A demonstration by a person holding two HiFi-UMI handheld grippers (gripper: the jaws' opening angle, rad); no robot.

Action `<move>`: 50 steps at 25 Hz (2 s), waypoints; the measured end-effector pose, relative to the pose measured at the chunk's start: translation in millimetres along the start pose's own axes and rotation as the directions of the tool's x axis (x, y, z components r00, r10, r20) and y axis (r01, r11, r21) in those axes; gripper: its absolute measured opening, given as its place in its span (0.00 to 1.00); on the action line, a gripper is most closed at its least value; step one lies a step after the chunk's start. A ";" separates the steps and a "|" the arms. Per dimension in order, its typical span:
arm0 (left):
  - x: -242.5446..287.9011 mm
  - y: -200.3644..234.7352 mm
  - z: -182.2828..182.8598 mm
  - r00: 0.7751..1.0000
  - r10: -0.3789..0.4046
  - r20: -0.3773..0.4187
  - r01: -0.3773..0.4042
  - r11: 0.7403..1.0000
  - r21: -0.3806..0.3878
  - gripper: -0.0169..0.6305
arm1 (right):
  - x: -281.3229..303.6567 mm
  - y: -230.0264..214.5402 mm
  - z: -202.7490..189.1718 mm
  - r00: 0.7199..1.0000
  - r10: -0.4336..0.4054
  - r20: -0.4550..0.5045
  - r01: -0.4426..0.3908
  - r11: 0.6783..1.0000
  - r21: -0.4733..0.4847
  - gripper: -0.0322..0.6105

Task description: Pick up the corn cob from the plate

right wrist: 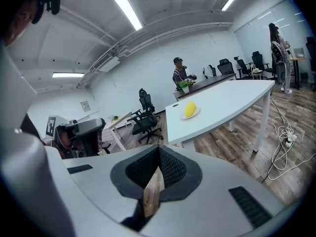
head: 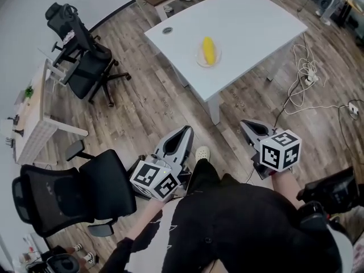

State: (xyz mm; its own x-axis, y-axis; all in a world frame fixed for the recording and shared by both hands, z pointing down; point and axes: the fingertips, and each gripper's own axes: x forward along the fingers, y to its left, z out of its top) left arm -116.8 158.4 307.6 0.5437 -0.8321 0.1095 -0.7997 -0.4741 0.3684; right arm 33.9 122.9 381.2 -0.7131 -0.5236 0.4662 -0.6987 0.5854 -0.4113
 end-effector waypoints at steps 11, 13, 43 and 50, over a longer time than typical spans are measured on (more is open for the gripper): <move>51.7 79.7 56.5 0.997 -0.071 0.010 0.071 0.997 0.017 0.05 | 73.1 -8.1 70.1 0.998 -0.053 0.047 0.052 0.999 0.008 0.07; 62.7 89.6 66.4 0.995 -0.095 0.009 0.095 0.995 0.019 0.05 | 81.1 -11.2 82.4 0.996 -0.072 0.060 0.071 0.997 0.013 0.07; 168.0 134.4 103.0 0.944 -0.326 -0.046 0.328 0.944 0.032 0.05 | 97.6 -44.4 141.7 0.939 -0.289 0.188 0.273 0.956 0.109 0.07; 179.4 125.3 87.8 0.936 -0.341 -0.087 0.344 0.939 0.022 0.05 | 102.1 -54.8 138.3 0.947 -0.271 0.171 0.254 0.960 0.115 0.07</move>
State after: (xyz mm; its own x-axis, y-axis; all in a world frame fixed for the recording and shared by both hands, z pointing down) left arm -141.8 -75.5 292.4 0.8039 -0.5920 0.0572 -0.5691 -0.7378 0.3630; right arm -8.6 -48.3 343.0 -0.4960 -0.7602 0.4196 -0.8587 0.3578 -0.3668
